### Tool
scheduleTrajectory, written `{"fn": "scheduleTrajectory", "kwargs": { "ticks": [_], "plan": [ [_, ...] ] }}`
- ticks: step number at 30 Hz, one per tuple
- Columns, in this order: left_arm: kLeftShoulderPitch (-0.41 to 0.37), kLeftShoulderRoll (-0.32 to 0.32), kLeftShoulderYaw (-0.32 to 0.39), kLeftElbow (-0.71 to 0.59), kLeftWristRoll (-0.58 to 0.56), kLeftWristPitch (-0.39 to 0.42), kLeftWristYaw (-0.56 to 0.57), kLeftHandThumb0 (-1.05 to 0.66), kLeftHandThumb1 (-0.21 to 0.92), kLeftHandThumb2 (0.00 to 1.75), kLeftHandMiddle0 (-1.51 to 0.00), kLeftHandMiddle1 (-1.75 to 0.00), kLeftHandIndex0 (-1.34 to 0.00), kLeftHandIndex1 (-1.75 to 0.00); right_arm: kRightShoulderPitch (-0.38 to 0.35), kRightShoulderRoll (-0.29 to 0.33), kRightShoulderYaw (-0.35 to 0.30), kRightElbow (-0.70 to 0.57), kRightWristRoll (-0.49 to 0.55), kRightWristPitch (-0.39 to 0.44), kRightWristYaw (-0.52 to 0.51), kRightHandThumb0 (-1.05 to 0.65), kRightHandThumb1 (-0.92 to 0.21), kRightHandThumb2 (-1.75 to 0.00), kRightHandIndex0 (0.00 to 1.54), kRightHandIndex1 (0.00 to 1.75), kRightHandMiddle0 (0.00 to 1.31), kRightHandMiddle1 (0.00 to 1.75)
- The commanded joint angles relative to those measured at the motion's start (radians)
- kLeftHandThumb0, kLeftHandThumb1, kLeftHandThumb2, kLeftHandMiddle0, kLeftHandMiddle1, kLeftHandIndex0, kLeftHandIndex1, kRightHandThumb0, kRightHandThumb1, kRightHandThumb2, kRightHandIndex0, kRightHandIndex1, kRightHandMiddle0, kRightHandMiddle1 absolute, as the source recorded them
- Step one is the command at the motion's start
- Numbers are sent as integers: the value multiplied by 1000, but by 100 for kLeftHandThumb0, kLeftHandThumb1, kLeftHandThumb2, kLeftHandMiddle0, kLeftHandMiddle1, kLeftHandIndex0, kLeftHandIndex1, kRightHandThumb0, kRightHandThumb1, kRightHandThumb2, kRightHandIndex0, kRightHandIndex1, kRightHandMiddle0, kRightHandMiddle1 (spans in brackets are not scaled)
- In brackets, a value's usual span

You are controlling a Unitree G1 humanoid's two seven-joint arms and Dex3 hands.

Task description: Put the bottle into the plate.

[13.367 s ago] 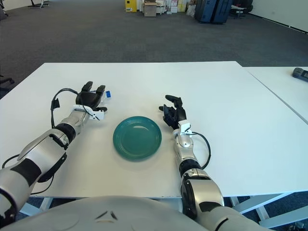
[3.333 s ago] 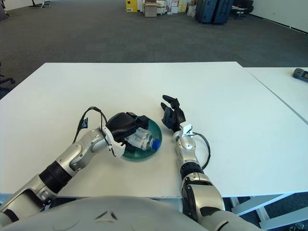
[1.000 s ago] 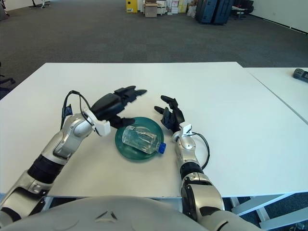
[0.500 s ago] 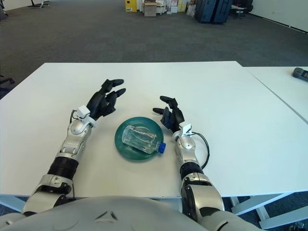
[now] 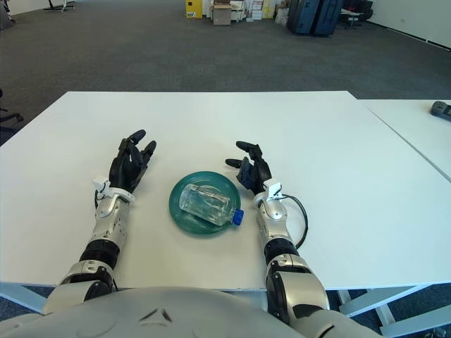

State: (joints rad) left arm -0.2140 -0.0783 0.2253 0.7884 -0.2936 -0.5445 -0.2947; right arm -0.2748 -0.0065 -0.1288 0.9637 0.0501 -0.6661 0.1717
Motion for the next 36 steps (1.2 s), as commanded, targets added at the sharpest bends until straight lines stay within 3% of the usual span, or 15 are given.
{"fn": "scheduleTrajectory", "kwargs": {
  "ticks": [1,18,36],
  "plan": [
    [-50,-18,24,78,-11,-62,4,-83,92,95,-46,-15,0,-98,168,13,-27,90,24,22,-19,-83,-92,-100,56,63,5,103],
    [-52,-37,40,185,-2,-128,-2,-86,92,95,-43,-11,0,-89,167,13,-59,91,40,8,-15,-82,-92,-97,48,57,8,105],
    [-56,-15,23,238,80,-172,62,-87,92,98,-39,-7,0,-80,165,4,-55,88,32,17,-16,-83,-92,-98,49,55,8,104]
  ]
}}
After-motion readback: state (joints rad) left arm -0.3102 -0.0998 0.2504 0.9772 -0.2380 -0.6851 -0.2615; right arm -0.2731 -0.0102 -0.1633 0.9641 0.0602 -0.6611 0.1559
